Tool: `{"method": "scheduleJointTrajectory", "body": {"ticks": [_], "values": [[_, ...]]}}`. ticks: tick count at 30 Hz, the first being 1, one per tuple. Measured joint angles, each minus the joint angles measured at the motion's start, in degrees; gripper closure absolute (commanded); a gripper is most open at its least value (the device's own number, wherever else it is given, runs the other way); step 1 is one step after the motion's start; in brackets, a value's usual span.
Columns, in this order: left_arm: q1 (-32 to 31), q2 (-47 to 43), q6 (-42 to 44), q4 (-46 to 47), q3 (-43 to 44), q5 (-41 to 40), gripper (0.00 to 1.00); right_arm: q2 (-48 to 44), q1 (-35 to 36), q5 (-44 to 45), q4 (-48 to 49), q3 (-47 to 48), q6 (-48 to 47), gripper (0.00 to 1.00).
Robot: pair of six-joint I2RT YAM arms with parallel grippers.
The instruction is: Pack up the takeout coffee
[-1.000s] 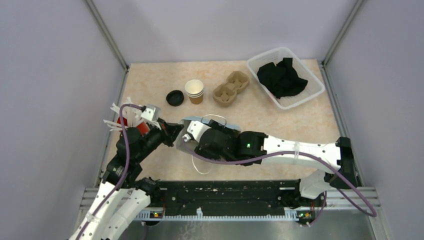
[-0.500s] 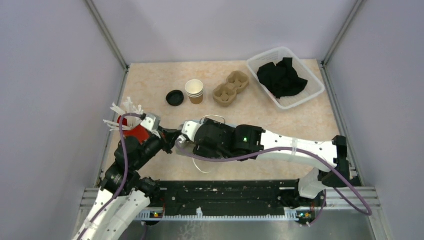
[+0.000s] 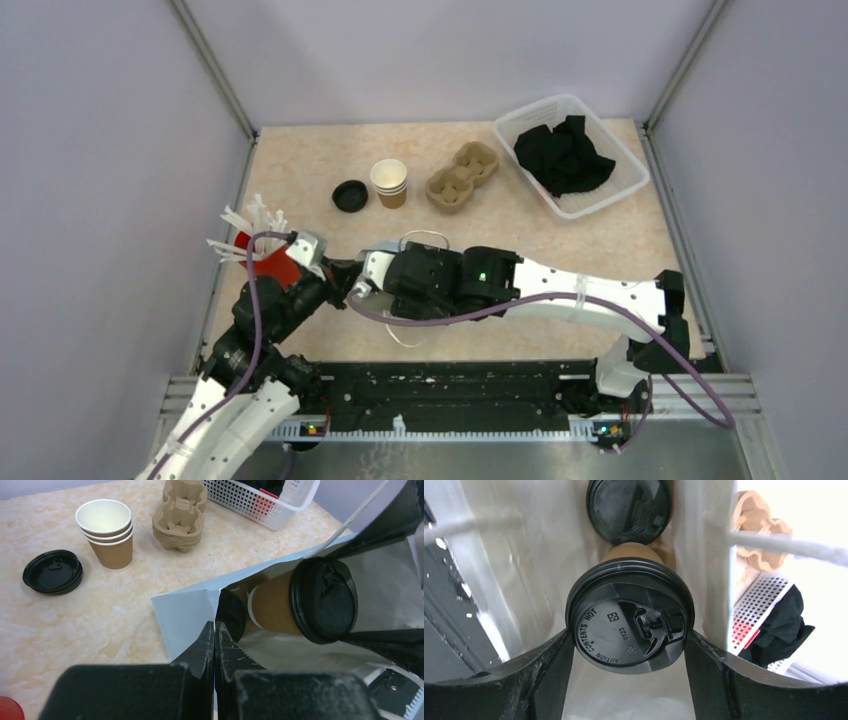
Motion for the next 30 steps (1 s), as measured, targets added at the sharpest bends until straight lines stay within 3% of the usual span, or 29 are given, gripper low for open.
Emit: {"method": "scheduleJointTrajectory", "body": {"ticks": [13,30], "values": [[0.0,1.1,0.9,3.8,-2.4,-3.6,1.00,-0.1,1.2,-0.3,2.7,-9.9,1.5,0.49],[-0.1,1.1,-2.4,4.3,-3.2,-0.4,1.00,-2.6,-2.4,5.0,7.8,-13.4,1.7,0.49]]}}
